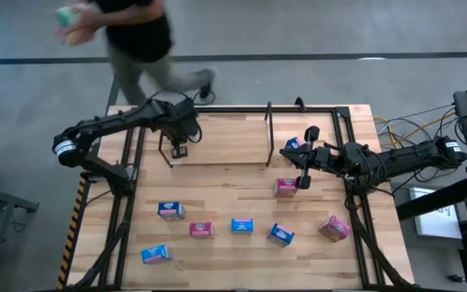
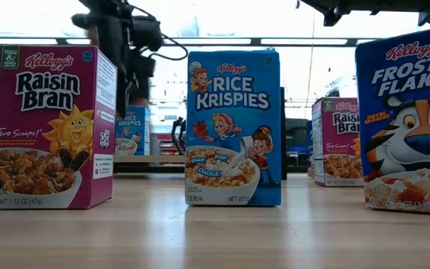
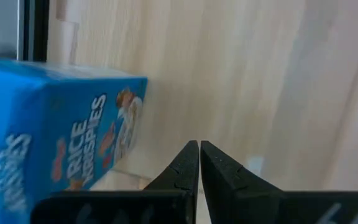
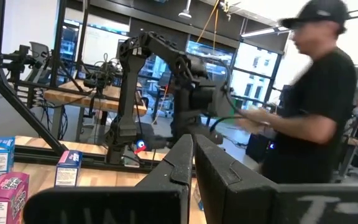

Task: Stack cereal on shelf
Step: Put the top light blue cereal box on the shelf

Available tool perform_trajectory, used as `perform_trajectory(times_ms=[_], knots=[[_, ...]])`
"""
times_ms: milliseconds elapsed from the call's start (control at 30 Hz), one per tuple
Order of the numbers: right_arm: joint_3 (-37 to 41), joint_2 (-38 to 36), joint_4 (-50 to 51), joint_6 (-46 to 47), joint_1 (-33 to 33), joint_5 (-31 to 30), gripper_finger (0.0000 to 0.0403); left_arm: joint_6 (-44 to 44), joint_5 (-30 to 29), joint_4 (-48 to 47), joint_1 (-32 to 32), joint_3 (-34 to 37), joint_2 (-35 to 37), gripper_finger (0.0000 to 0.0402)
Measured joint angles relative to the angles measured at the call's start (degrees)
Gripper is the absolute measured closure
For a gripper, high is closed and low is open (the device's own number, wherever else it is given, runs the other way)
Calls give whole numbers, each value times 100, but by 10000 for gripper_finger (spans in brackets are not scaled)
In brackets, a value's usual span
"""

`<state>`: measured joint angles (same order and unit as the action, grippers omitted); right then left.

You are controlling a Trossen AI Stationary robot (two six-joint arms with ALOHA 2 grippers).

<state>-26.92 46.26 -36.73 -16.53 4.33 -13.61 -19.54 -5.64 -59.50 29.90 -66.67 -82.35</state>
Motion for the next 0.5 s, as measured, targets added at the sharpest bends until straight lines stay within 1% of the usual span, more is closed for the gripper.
perform_trajectory(times_ms=[67,200,433,500], knots=[[0,0,0,0,-2,0,394,24,-110,327,3,177,-2,401],[0,0,-4,-17,-2,-2,394,70,-273,592,3,281,-2,401],[0,0,-33,-63,-2,-1,394,124,-991,782,10,284,-25,401],[0,0,-33,-64,-2,-2,394,126,-1095,895,10,284,-46,401]])
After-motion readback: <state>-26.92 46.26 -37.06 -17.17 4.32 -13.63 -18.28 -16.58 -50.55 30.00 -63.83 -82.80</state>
